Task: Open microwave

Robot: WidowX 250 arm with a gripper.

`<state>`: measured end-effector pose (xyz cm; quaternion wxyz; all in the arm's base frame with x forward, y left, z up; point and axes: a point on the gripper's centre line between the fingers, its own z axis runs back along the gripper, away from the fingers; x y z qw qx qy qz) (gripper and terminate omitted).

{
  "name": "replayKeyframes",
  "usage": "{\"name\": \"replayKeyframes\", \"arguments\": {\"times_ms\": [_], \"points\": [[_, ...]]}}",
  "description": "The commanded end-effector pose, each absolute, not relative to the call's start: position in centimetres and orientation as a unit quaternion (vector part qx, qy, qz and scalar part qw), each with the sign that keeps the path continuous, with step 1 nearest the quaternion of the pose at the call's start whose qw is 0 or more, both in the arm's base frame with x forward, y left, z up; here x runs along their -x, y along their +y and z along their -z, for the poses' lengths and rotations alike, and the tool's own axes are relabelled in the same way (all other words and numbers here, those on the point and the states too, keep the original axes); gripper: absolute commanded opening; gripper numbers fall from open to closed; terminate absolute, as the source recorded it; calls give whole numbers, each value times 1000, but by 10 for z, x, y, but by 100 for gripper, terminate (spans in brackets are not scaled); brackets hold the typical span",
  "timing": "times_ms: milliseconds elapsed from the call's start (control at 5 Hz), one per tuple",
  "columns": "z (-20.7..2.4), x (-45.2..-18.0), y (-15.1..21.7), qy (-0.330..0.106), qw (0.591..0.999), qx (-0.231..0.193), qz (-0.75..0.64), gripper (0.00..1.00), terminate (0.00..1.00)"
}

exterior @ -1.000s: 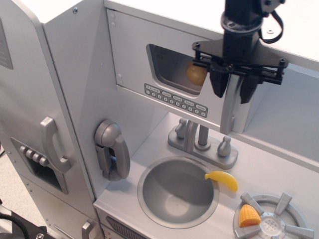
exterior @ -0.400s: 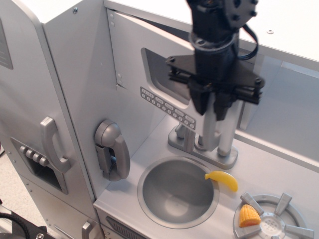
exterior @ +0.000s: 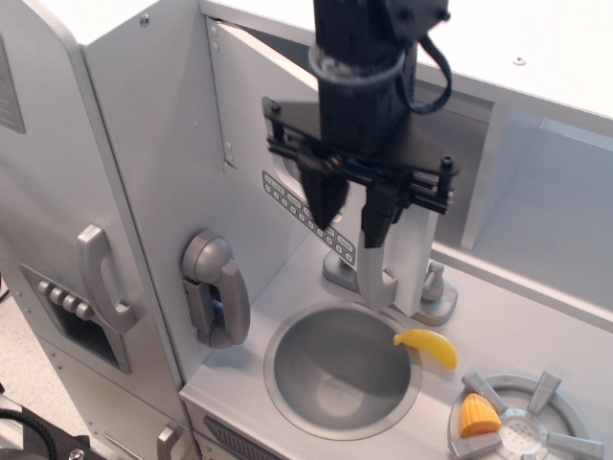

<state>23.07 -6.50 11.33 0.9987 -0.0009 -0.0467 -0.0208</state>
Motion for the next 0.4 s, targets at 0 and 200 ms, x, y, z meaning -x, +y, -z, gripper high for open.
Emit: {"name": "replayKeyframes", "arguments": {"times_ms": [0,200], "points": [[-141,-215,-102,-12,998,39,57,100,0],[-134,-227,-140,-16,998,54,31,100,0]]}}
